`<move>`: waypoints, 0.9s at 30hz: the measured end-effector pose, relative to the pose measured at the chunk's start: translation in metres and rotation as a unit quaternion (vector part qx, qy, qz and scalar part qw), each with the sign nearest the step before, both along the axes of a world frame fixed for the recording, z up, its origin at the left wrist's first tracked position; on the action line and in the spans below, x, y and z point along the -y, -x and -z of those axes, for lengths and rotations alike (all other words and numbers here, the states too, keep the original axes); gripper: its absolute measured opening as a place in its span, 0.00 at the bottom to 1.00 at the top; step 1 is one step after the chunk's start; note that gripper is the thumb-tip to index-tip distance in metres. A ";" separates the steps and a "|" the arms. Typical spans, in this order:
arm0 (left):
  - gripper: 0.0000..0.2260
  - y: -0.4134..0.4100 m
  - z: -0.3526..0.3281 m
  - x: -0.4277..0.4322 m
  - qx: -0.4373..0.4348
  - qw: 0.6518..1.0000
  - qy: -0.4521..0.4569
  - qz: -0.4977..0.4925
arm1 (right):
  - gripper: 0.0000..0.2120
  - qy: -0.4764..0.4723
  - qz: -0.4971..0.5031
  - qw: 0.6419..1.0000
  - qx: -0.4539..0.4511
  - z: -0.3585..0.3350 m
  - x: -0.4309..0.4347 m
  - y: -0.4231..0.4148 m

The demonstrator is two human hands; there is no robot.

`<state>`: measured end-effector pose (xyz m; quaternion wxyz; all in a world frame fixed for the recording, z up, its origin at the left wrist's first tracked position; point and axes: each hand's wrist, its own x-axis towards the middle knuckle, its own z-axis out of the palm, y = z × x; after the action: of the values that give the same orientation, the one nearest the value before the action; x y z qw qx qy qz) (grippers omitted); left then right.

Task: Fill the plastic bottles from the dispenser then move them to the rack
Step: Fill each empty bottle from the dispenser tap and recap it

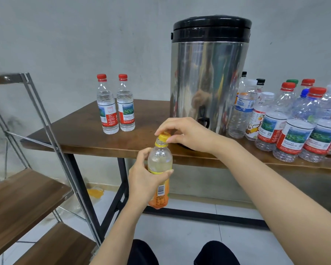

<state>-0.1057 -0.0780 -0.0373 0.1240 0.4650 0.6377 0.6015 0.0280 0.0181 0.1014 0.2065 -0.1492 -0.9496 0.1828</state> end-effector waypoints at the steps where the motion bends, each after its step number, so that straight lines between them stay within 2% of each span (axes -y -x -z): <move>1: 0.32 0.002 0.000 0.001 -0.001 1.000 0.000 -0.001 | 0.13 -0.001 -0.002 1.000 0.006 -0.001 0.000 0.003; 9: 0.33 0.008 -0.002 0.005 -0.011 1.000 0.008 -0.010 | 0.13 0.004 -0.013 0.999 0.031 -0.001 0.001 0.017; 15: 0.32 0.009 -0.001 0.008 -0.020 1.000 0.015 -0.015 | 0.12 0.005 0.025 0.999 0.043 0.003 0.001 0.023; 18: 0.32 0.008 -0.001 0.008 -0.027 0.999 0.017 -0.015 | 0.21 0.013 0.088 0.995 0.044 0.006 0.007 0.025; 20: 0.32 0.008 0.000 0.007 -0.034 0.999 0.016 -0.017 | 0.28 -0.048 0.142 0.986 0.071 0.006 0.013 0.027; 22: 0.32 0.010 0.001 0.006 -0.035 0.999 0.016 -0.018 | 0.29 -0.099 0.171 0.976 0.088 0.006 0.014 0.028; 23: 0.32 0.011 0.001 0.006 -0.028 0.999 0.016 -0.017 | 0.26 -0.091 0.166 0.978 0.082 0.006 0.012 0.027; 25: 0.32 0.015 0.002 0.005 -0.014 1.000 0.010 -0.018 | 0.17 -0.011 0.116 0.992 0.049 0.004 0.008 0.026; 27: 0.32 0.019 0.001 0.004 -0.010 1.000 0.007 -0.022 | 0.17 0.060 0.049 0.997 0.030 0.001 0.002 0.026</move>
<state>-0.1244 -0.0818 -0.0386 0.1080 0.4561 0.6534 0.5945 0.0021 0.0166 0.1000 0.1776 -0.2127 -0.9342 0.2249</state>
